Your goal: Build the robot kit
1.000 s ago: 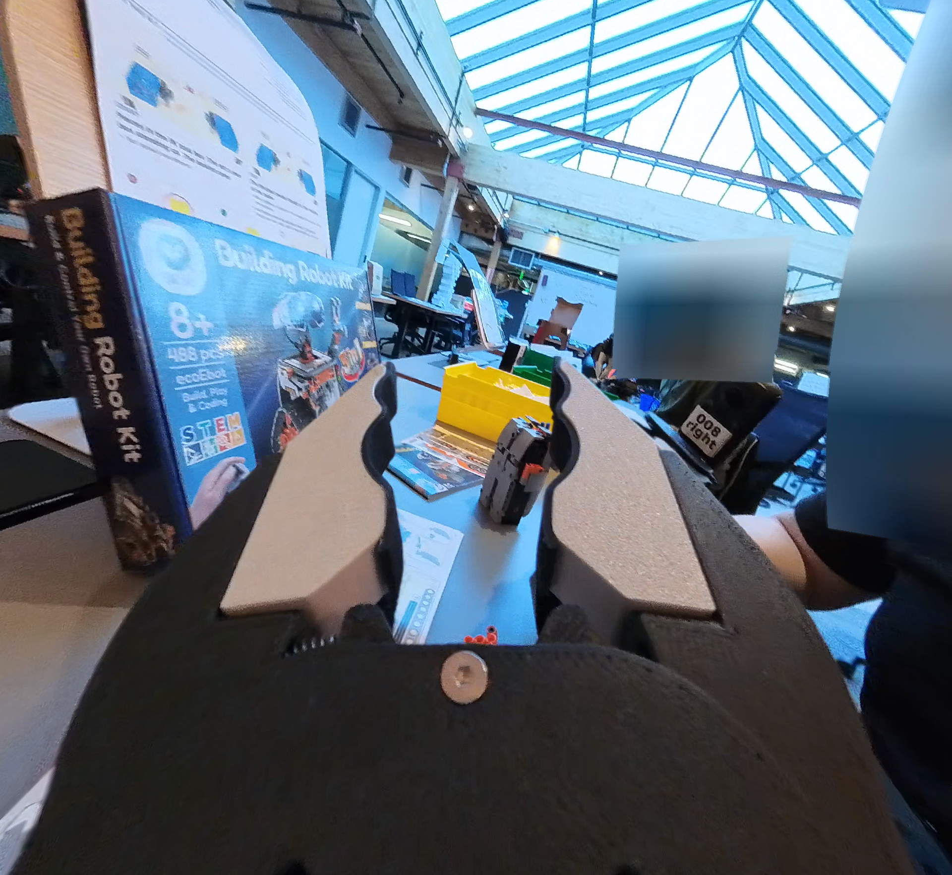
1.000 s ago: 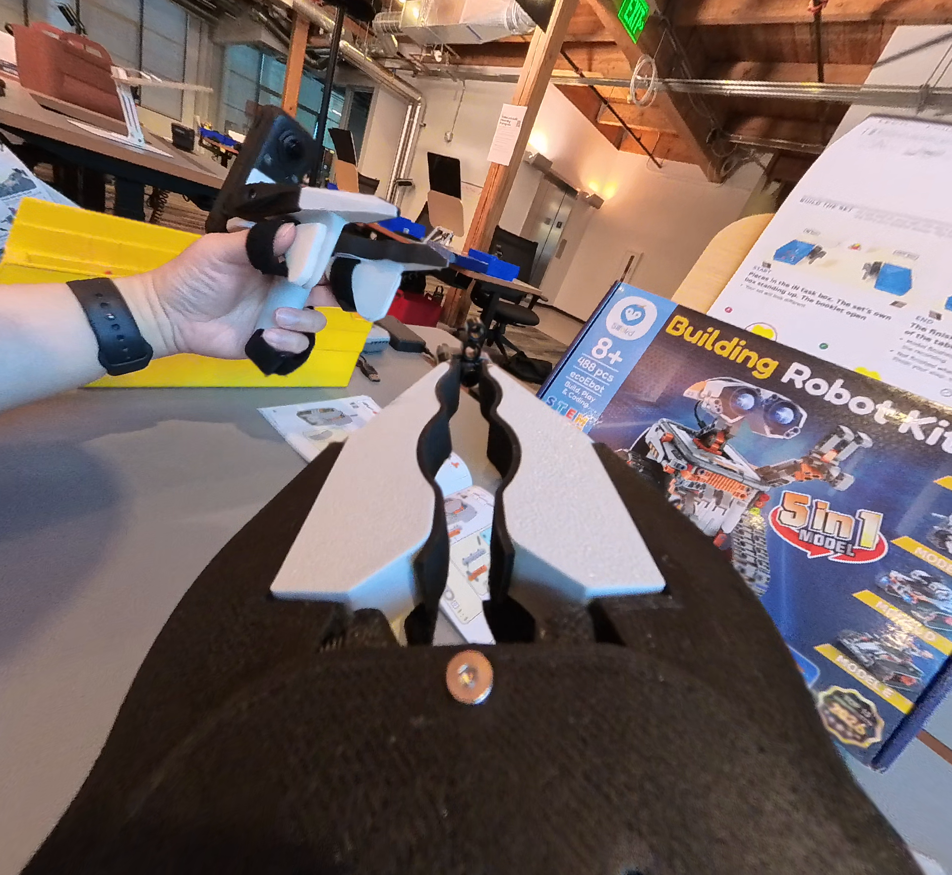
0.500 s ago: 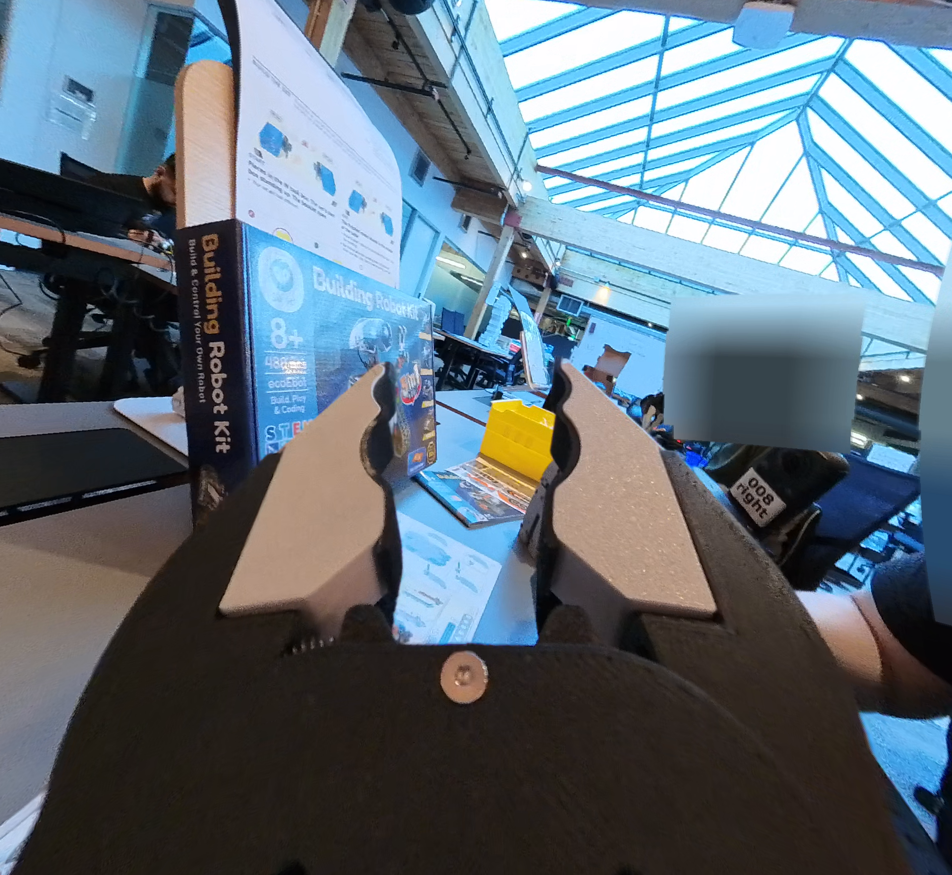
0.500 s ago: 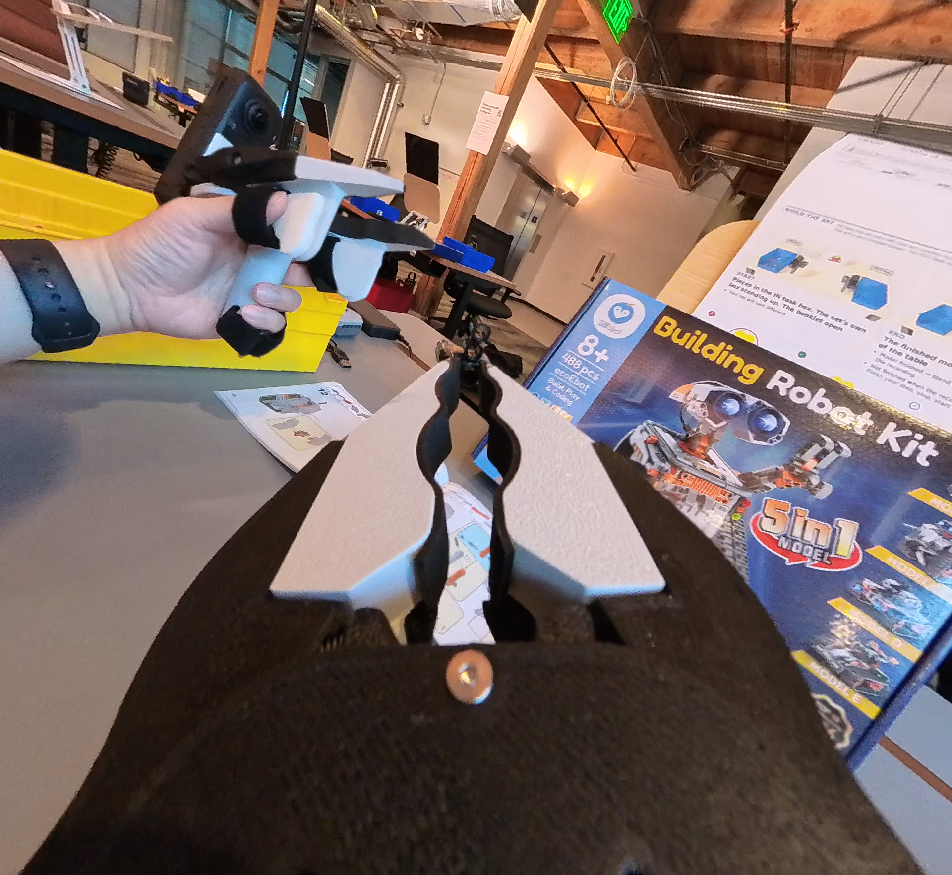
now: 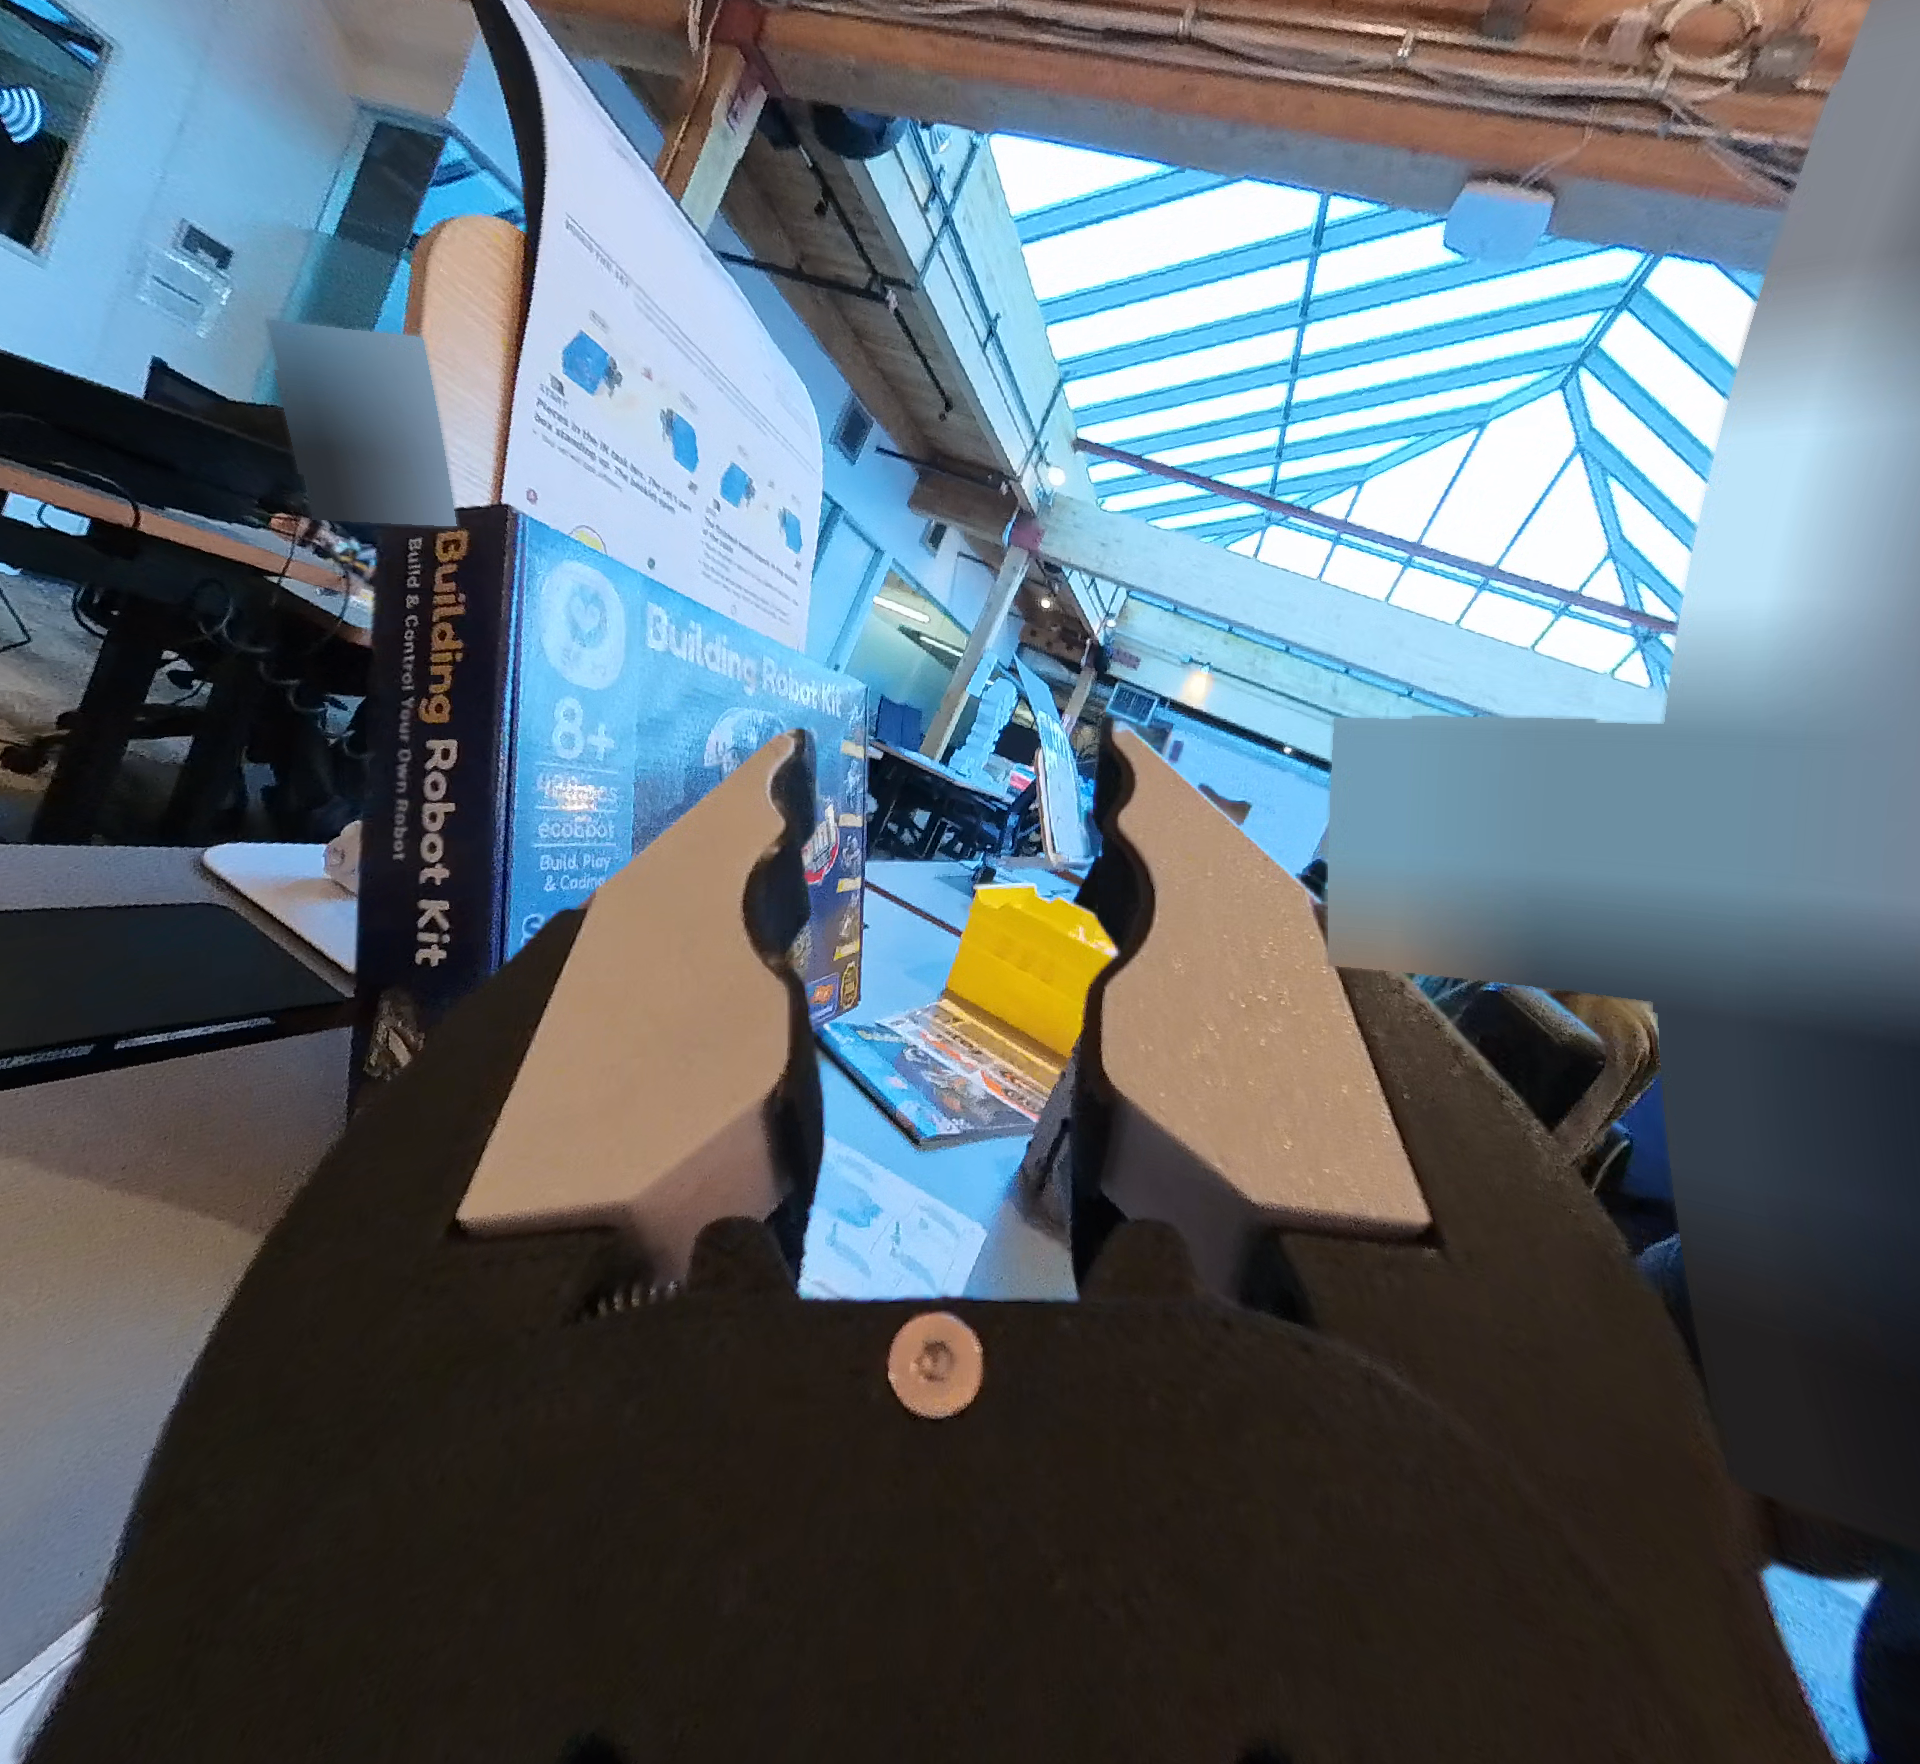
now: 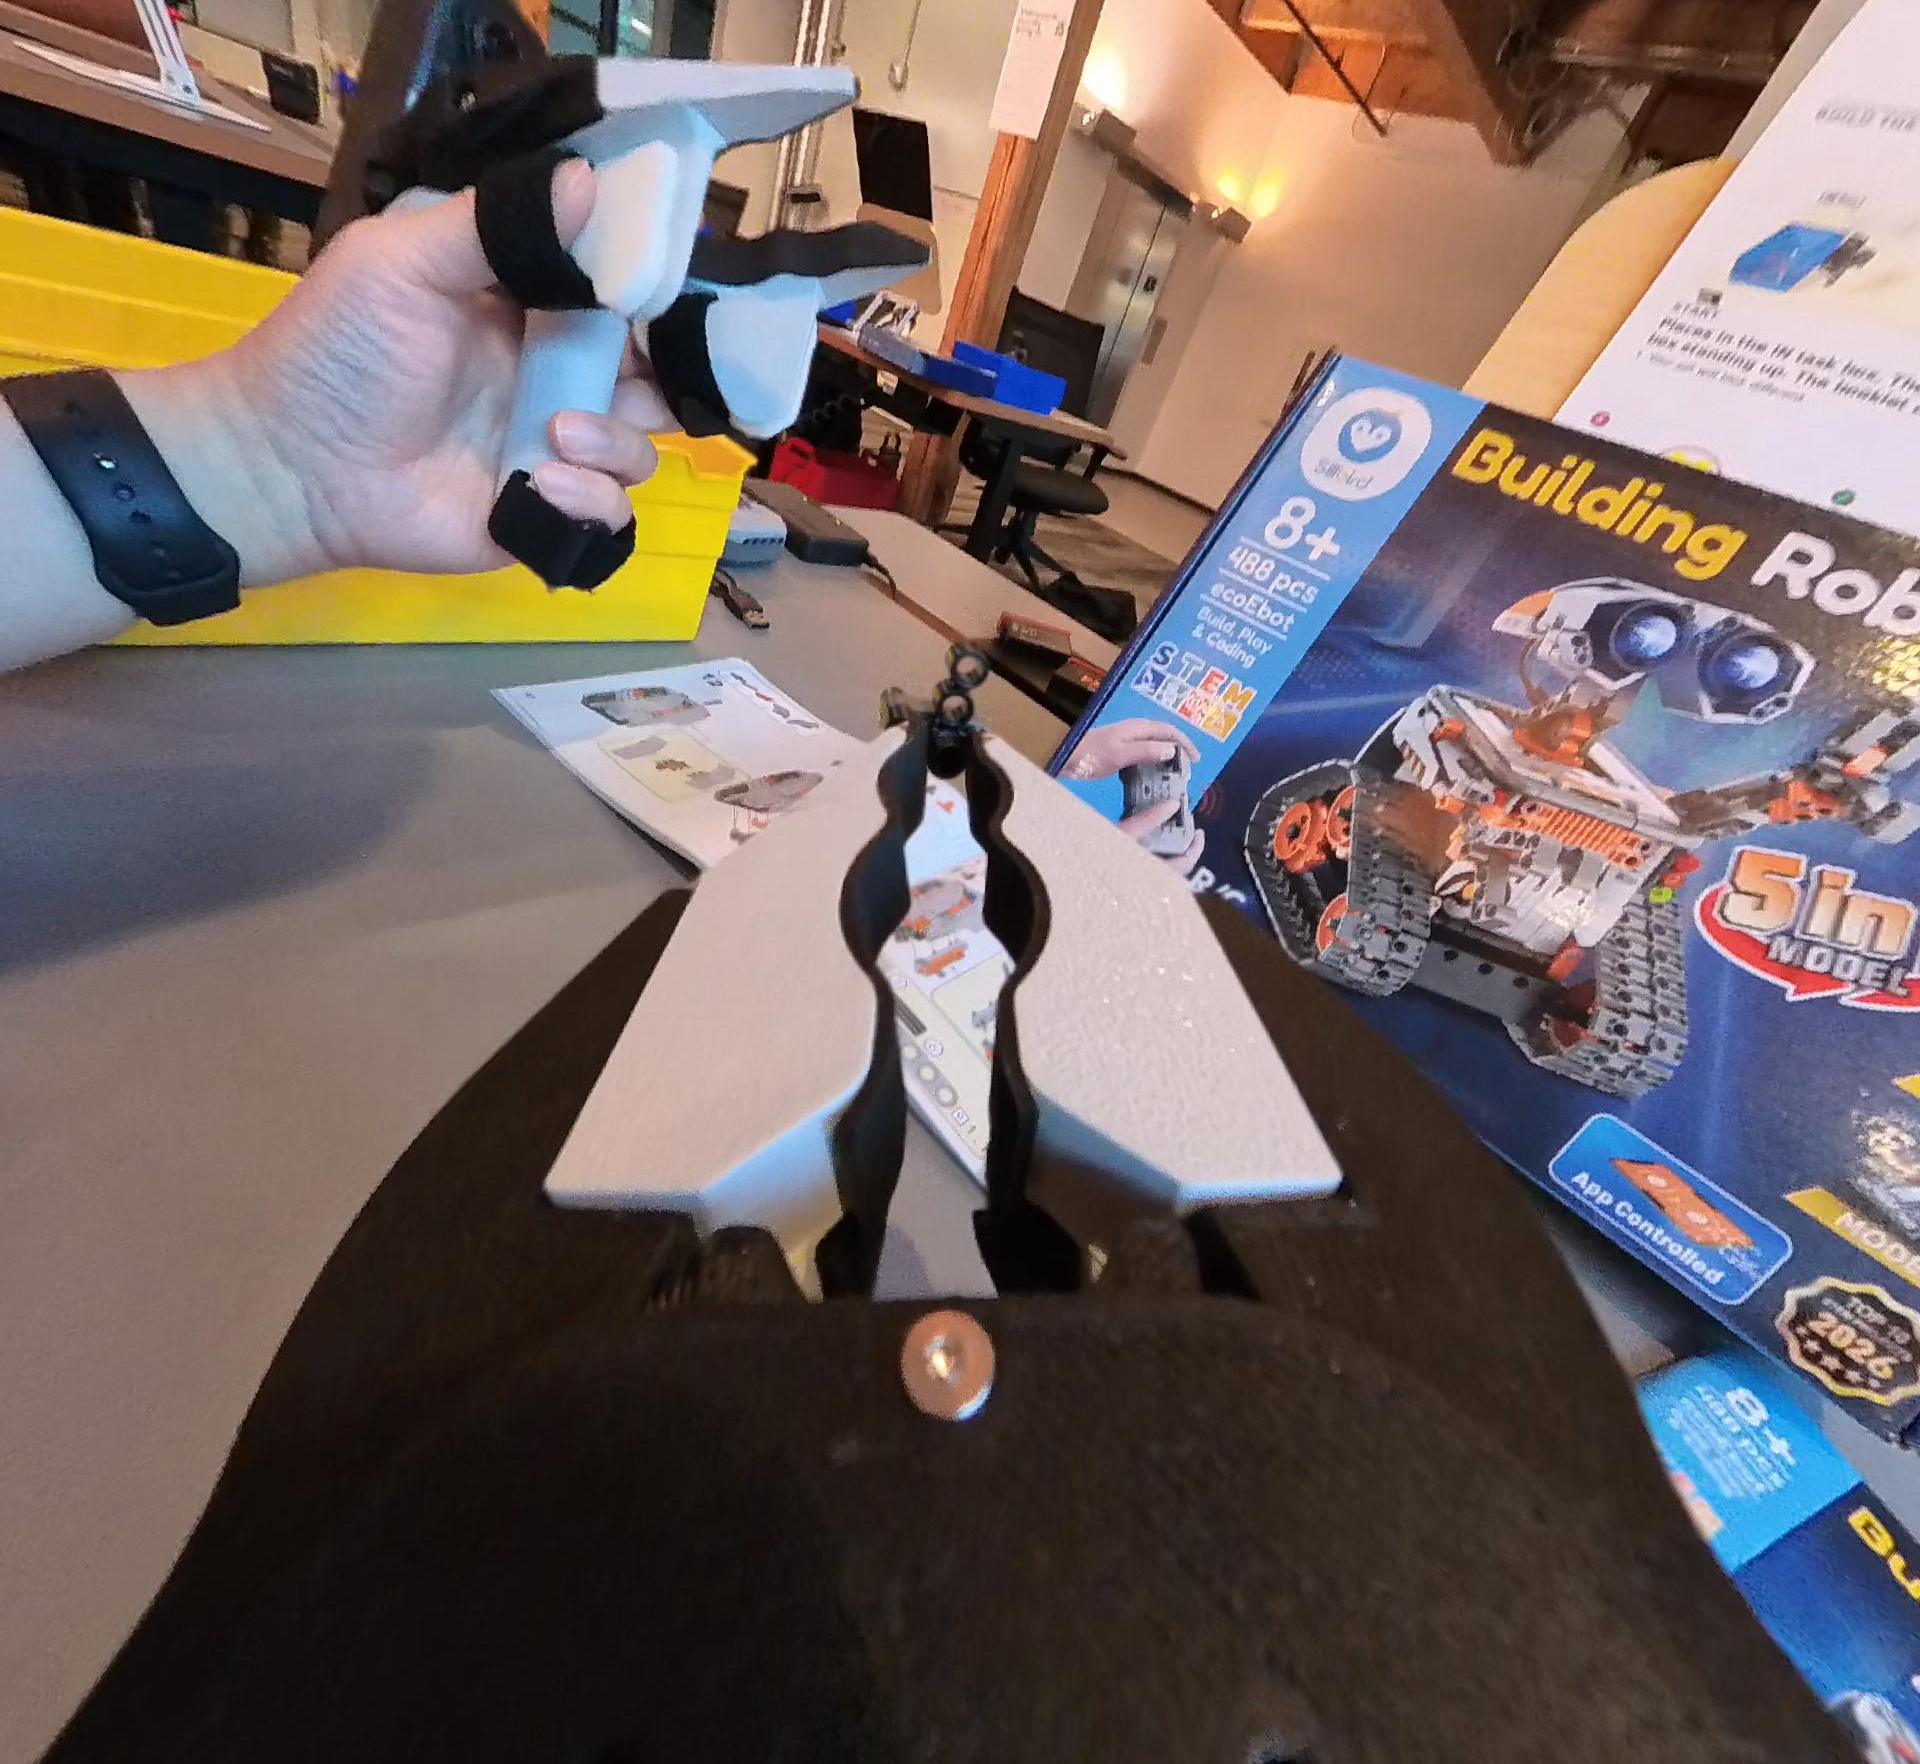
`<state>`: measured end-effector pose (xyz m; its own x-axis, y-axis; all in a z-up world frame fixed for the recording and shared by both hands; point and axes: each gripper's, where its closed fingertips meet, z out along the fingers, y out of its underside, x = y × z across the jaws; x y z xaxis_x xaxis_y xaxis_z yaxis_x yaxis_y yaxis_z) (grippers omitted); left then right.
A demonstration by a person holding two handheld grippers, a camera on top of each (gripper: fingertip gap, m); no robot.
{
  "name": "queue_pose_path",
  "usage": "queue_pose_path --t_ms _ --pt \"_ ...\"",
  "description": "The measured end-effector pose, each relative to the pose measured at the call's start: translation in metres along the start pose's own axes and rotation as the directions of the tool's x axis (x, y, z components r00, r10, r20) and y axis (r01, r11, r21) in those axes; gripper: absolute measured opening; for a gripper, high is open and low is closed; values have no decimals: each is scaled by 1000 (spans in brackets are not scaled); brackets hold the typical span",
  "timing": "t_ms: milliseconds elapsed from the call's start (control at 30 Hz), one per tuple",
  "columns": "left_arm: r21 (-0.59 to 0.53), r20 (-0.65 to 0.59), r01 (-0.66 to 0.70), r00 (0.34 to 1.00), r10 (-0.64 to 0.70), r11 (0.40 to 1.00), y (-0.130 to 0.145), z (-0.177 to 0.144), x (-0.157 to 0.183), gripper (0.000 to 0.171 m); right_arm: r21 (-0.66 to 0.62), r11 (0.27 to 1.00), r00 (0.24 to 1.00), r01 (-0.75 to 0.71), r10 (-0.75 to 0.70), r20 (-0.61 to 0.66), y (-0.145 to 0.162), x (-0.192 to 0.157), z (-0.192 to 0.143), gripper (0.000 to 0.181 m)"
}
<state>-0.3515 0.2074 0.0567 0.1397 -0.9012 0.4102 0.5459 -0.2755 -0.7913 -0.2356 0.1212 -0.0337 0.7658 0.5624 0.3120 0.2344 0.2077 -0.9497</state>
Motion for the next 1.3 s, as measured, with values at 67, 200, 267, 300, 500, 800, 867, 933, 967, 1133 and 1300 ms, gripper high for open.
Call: queue_pose_path --t_ms 67,200,267,300,500,800,867,933,967,1133,1300 --pt "-14 6 -9 1000 9 1000 2 1 0 50 -26 1000 1000 -8 8 8 7 -1 2 5" --pt "-34 10 -3 1000 3 999 7 2 -1 50 -80 996 999 -35 37 21 18 -5 5 4" --pt "-60 17 -4 1000 5 998 13 4 -3 50 -108 993 999 -37 41 30 23 -7 6 4" --pt "-77 27 -10 1000 13 997 16 4 -5 50 -126 991 999 -36 40 33 26 -9 6 5" --pt "-160 60 -32 997 42 987 35 11 -11 49 -243 967 994 -73 91 63 46 -13 8 4" --pt "-309 70 -62 994 87 949 68 19 -15 45 -334 932 984 -138 166 57 56 -9 2 4" --pt "-350 56 -73 994 99 934 76 19 -13 44 -371 918 981 -137 178 77 61 -13 1 4" --pt "-396 33 -71 995 92 916 84 19 -9 43 -418 900 978 -124 182 102 68 -18 -1 4" --pt "-425 14 -60 997 72 903 91 19 -6 41 -436 893 978 -115 180 110 71 -20 -2 4" --pt "-665 -95 -34 995 -39 746 142 5 14 28 -461 885 988 -63 119 94 68 -13 -8 4" --pt "-874 -106 -86 994 -15 479 191 -27 19 23 -533 844 983 -57 140 117 81 -12 -22 4"
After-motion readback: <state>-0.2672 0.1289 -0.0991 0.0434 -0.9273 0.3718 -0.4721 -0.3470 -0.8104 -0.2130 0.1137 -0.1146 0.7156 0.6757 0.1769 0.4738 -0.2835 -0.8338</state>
